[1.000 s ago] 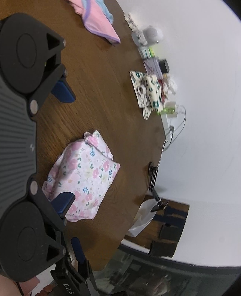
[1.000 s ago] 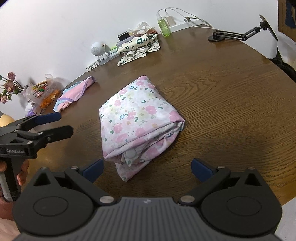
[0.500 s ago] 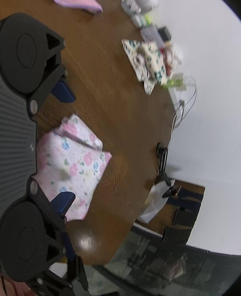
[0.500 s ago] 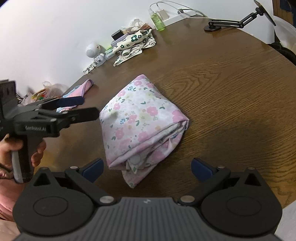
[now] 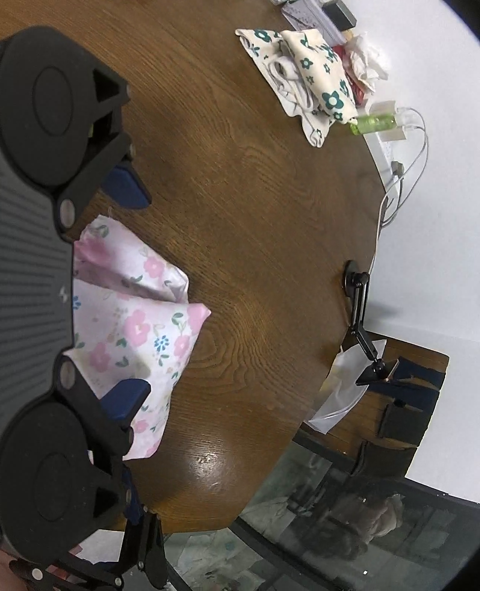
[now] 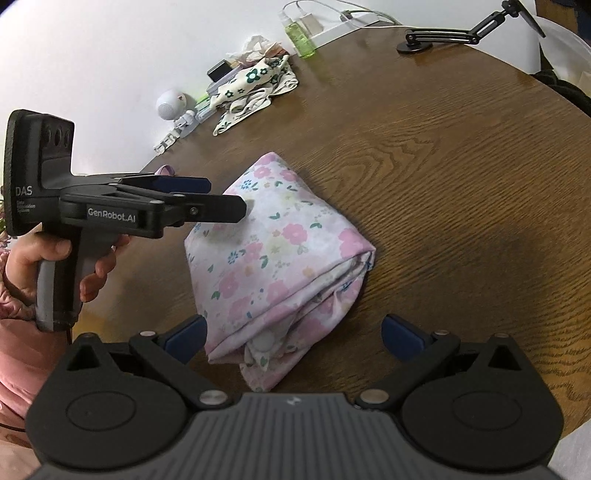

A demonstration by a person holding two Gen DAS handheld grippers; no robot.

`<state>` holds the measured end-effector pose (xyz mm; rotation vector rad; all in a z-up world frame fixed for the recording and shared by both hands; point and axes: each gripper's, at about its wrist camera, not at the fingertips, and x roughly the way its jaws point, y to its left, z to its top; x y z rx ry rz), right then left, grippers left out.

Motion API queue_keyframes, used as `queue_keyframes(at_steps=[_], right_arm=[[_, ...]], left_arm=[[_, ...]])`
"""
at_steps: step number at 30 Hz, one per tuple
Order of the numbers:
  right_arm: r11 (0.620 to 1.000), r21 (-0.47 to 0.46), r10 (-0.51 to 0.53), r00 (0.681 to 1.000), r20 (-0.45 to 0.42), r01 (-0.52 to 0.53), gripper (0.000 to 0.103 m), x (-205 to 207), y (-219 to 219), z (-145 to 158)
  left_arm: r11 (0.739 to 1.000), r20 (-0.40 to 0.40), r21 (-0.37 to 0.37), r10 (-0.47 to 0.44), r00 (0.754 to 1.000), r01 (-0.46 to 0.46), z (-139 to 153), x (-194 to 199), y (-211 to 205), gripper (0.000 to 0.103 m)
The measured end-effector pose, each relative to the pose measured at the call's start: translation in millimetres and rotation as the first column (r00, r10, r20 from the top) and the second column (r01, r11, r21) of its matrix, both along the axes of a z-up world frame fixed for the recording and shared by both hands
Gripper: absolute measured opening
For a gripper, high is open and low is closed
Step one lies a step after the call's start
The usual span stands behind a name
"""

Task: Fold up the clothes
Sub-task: 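Close the left gripper on one bundle side while the right gripper grips the other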

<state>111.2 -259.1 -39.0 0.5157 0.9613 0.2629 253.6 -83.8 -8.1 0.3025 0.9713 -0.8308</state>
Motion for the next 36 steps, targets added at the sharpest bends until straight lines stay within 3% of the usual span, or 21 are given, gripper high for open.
queue_keyframes(at_steps=[6, 8, 12, 18, 22, 26, 31, 36], right_arm=[[0.999, -0.015, -0.030, 1.000, 0.000, 0.030, 0.101, 8.1, 2.9, 0.4], [0.999, -0.013, -0.032, 0.999, 0.003, 0.032, 0.096, 11.2, 5.1, 0.5], [0.999, -0.008, -0.043, 0.999, 0.026, 0.043, 0.081, 16.2, 6.7, -0.6], [0.998, 0.016, -0.063, 0.997, 0.038, 0.062, 0.076, 22.1, 4.9, -3.1], [0.996, 0.041, -0.086, 0.995, 0.041, 0.085, 0.058, 24.2, 0.8, -6.2], [0.995, 0.073, -0.076, 0.996, 0.041, 0.073, 0.047, 25.3, -2.7, -10.9], [0.990, 0.139, -0.036, 0.998, 0.042, 0.030, 0.031, 27.6, -5.4, -19.5], [0.987, 0.159, 0.019, 0.999, 0.041, -0.026, 0.027, 34.5, -1.2, -22.4]], left_arm=[[0.999, -0.043, -0.013, -0.038, 0.998, 0.037, -9.3, 6.8, -4.6, 0.093], [0.999, -0.079, -0.033, -0.043, 0.996, 0.040, -13.2, 11.7, -2.9, 0.087], [0.998, -0.138, -0.063, -0.040, 0.990, 0.031, -23.2, 19.0, 3.7, 0.085], [0.996, -0.168, -0.091, -0.033, 0.985, 0.018, -30.3, 17.8, 8.7, 0.082], [0.994, -0.182, -0.106, -0.021, 0.983, 0.001, -29.7, 10.5, 11.5, 0.064], [0.992, -0.197, -0.116, 0.021, 0.980, -0.044, -29.2, -1.0, 16.7, 0.052], [0.984, -0.219, -0.114, 0.110, 0.969, -0.137, -26.9, -20.6, 28.0, 0.051], [0.972, -0.184, -0.119, 0.180, 0.966, -0.204, -27.5, -50.0, 36.9, 0.051]])
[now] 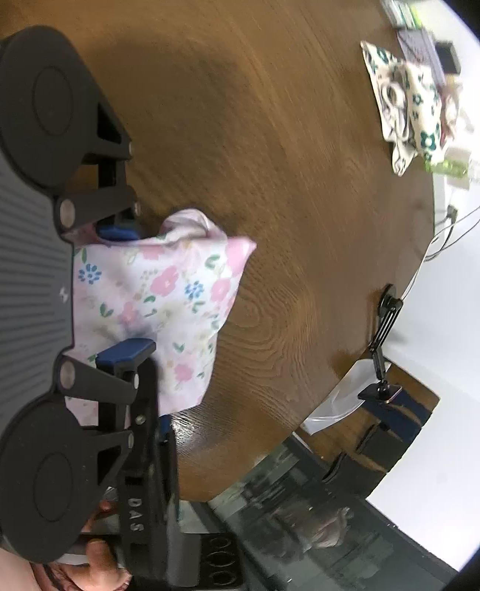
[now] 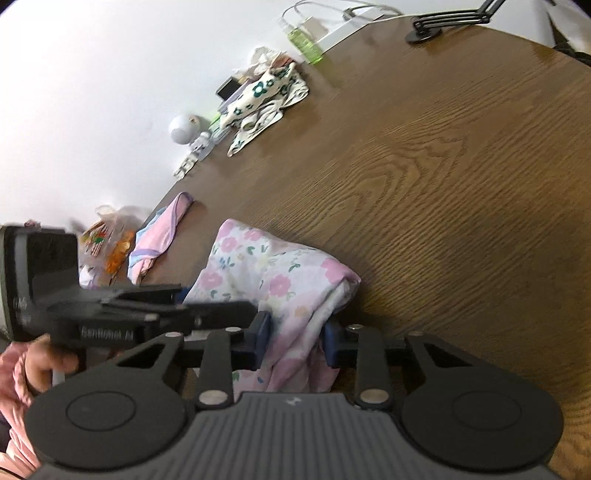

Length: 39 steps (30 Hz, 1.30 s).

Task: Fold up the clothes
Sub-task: 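Close the left gripper on one bundle side while the right gripper grips the other, then lift the bundle with both grippers and carry it toward the clothes stack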

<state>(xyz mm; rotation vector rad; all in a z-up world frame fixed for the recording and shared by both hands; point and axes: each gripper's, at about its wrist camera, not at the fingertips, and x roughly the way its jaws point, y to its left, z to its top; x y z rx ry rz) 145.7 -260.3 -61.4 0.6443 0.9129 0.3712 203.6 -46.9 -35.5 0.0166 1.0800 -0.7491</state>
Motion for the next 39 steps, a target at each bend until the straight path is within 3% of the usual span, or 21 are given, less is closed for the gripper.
queue_keyframes(at_steps=[9, 16, 20, 27, 34, 36, 39], right_arm=[[0.993, 0.022, 0.117, 0.993, 0.011, -0.117, 0.021, 12.4, 10.3, -2.2], [0.984, 0.025, 0.173, 0.984, 0.039, -0.174, 0.018, 15.8, 13.2, -0.9], [0.979, 0.022, 0.203, 0.978, 0.049, -0.204, 0.018, 14.8, 15.4, -1.4], [0.982, -0.063, 0.185, 0.980, 0.078, -0.181, 0.040, 0.2, 15.2, 6.7], [0.987, -0.069, 0.153, 0.983, 0.102, -0.146, 0.045, -18.4, 18.3, 4.9], [0.985, -0.098, 0.154, 0.980, 0.124, -0.143, 0.045, -22.8, 22.8, 5.3], [0.978, -0.142, 0.176, 0.973, 0.150, -0.155, 0.032, -27.2, 29.8, 5.1]], left_arm=[[0.979, 0.050, -0.059, 0.198, 0.979, -0.195, -0.3, -35.2, 19.0, 0.033], [0.926, 0.044, -0.175, 0.346, 0.937, -0.334, -10.1, -58.1, 38.0, 0.026], [0.914, 0.046, -0.183, 0.377, 0.925, -0.363, -11.6, -67.5, 40.5, 0.027], [0.910, 0.058, -0.155, 0.397, 0.916, -0.385, -11.5, -75.3, 37.3, 0.029], [0.899, 0.056, -0.157, 0.421, 0.905, -0.409, -14.3, -76.4, 36.5, 0.035], [0.897, 0.063, -0.160, 0.426, 0.903, -0.412, -14.7, -78.3, 36.0, 0.035], [0.891, 0.059, -0.167, 0.436, 0.898, -0.422, -14.5, -78.6, 38.6, 0.037]])
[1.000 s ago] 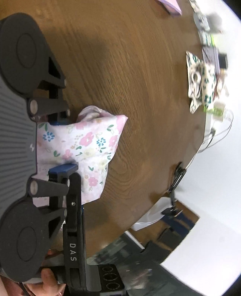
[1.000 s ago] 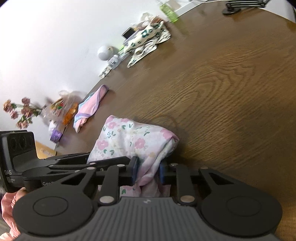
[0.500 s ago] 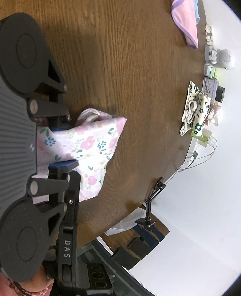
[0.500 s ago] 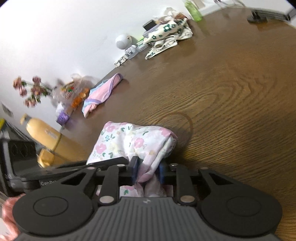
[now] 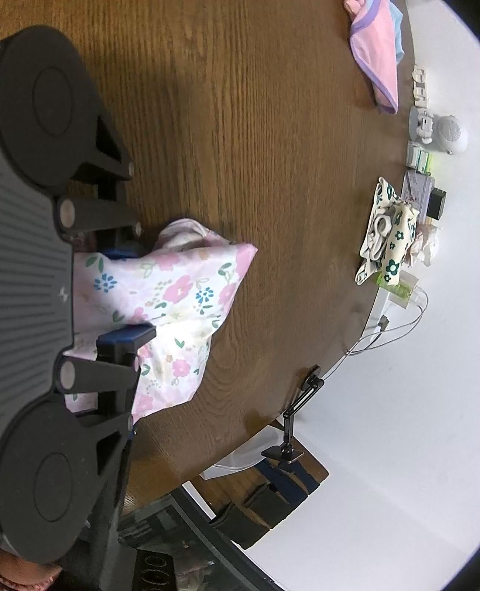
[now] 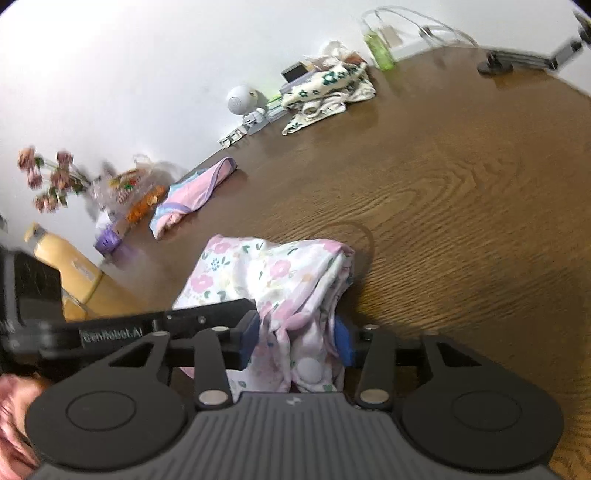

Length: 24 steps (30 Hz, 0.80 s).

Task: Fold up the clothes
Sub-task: 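Lift the bundle with both grippers and carry it toward the clothes stack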

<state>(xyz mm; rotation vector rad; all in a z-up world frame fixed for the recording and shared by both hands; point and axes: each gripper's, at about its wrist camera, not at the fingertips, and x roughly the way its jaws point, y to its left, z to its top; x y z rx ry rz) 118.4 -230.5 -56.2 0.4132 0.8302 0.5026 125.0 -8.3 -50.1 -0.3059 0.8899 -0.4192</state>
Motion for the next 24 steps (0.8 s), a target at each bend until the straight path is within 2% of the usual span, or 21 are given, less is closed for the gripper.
queue_keyframes(at_steps=[2, 6, 7, 8, 11, 17, 24], right_arm=[[1.000, 0.022, 0.009, 1.000, -0.011, -0.008, 0.028, 2.3, -2.1, -2.3], [0.998, 0.055, 0.015, 1.000, -0.027, -0.013, 0.026, 5.0, -7.5, -5.8], [0.998, 0.057, 0.016, 0.999, -0.029, -0.014, 0.024, 5.7, -7.6, -6.3], [0.998, 0.059, 0.018, 0.999, -0.031, -0.016, 0.024, 6.3, -7.8, -6.8], [0.998, 0.063, 0.023, 0.999, -0.049, -0.020, 0.020, 9.7, -5.5, -6.2], [0.994, 0.105, 0.043, 0.998, -0.049, -0.038, 0.016, 32.0, -3.2, 7.0], [0.993, 0.089, 0.077, 0.995, 0.058, -0.082, 0.016, 70.7, 5.5, 49.8]], left_arm=[[1.000, -0.005, -0.013, 0.024, 1.000, -0.024, 0.5, 0.2, 4.9, 0.044], [0.999, 0.008, -0.010, 0.034, 0.999, -0.034, 0.2, -1.9, 7.3, 0.045], [1.000, 0.014, -0.002, 0.026, 1.000, -0.026, 0.0, -2.9, 5.7, 0.043], [1.000, 0.017, 0.001, 0.018, 1.000, -0.018, -0.4, -3.5, 4.3, 0.035], [1.000, 0.013, -0.023, 0.018, 1.000, -0.018, -0.7, -2.4, 4.3, 0.026], [0.998, 0.059, -0.049, 0.045, 0.997, -0.042, 14.6, 8.9, 9.8, 0.024], [0.996, 0.164, -0.072, 0.071, 0.984, -0.060, 56.0, 44.0, 19.2, 0.024]])
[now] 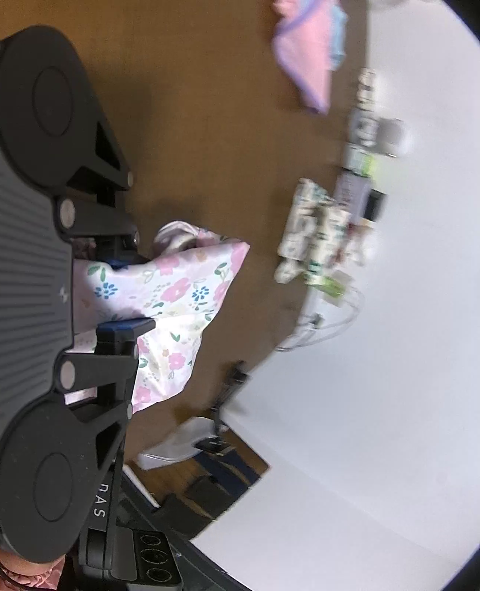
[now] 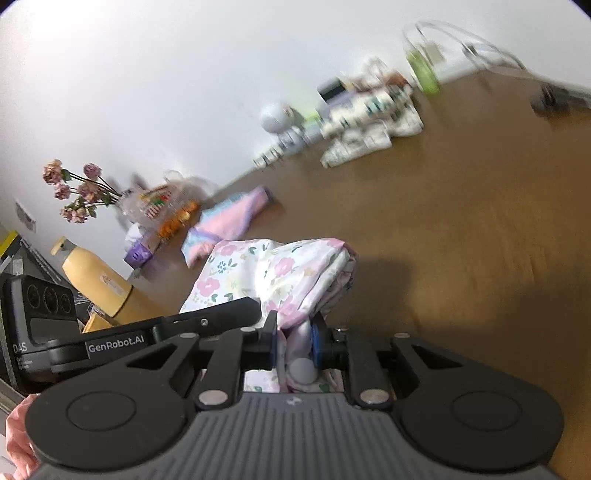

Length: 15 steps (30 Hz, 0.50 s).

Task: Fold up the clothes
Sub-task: 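Lift the bundle with both grippers and carry it toward the clothes stack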

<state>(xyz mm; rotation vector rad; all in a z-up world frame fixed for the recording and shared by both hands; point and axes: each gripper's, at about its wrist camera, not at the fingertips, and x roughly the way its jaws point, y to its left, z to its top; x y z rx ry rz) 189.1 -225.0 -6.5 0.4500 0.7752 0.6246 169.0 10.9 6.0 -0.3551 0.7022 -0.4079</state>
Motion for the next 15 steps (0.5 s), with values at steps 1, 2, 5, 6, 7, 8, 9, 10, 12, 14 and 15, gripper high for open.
queue_keyframes(at_steps=[1, 2, 5, 6, 7, 8, 9, 10, 12, 14, 15], right_arm=[[1.000, 0.001, 0.003, 1.000, 0.018, -0.003, 0.016, 8.1, 0.4, 7.3], [1.000, 0.001, 0.005, 0.999, 0.036, -0.005, 0.016, 16.4, 0.7, 14.7], [1.000, 0.008, 0.005, 0.997, 0.077, -0.006, 0.016, 46.9, 0.9, 36.2], [1.000, 0.005, 0.005, 0.996, 0.093, -0.005, 0.016, 59.0, 1.7, 43.2], [1.000, 0.001, 0.005, 0.994, 0.109, -0.005, 0.016, 71.2, 2.6, 50.0], [1.000, 0.000, 0.003, 0.993, 0.121, -0.003, 0.016, 86.0, 2.7, 55.7], [1.000, 0.002, -0.001, 0.992, 0.122, 0.001, 0.016, 100.1, 2.0, 59.1], [1.000, 0.003, -0.005, 0.993, 0.121, 0.005, 0.016, 116.1, 1.5, 63.0], [1.000, 0.003, -0.013, 0.993, 0.116, 0.013, 0.016, 148.7, 0.6, 71.1], [1.000, -0.005, -0.012, 0.995, 0.097, 0.013, 0.016, 184.8, -2.3, 78.9], [1.000, -0.008, -0.014, 0.996, 0.085, 0.015, 0.016, 202.2, -2.9, 81.7]], left_arm=[[1.000, 0.017, -0.001, 0.003, 1.000, -0.003, 6.9, 7.1, 0.7, 0.024], [1.000, 0.035, -0.001, 0.006, 0.999, -0.005, 13.8, 14.1, 1.4, 0.024], [1.000, 0.086, 0.010, 0.014, 0.996, -0.015, 36.8, 40.9, 0.4, 0.024], [1.000, 0.102, 0.017, 0.019, 0.995, -0.021, 44.0, 52.2, -0.8, 0.024], [0.999, 0.114, 0.024, 0.024, 0.993, -0.027, 50.8, 64.8, -2.2, 0.024], [0.999, 0.122, 0.028, 0.031, 0.992, -0.035, 56.7, 78.9, -3.2, 0.024], [0.999, 0.121, 0.029, 0.038, 0.992, -0.042, 61.2, 95.2, -3.8, 0.024], [0.999, 0.119, 0.027, 0.044, 0.992, -0.048, 65.1, 111.9, -4.4, 0.024], [0.998, 0.113, 0.021, 0.054, 0.992, -0.057, 71.2, 143.7, -5.3, 0.024], [0.997, 0.100, 0.019, 0.068, 0.993, -0.071, 76.4, 174.5, -13.2, 0.025], [0.997, 0.103, 0.030, 0.074, 0.992, -0.077, 79.6, 189.8, -18.4, 0.025]])
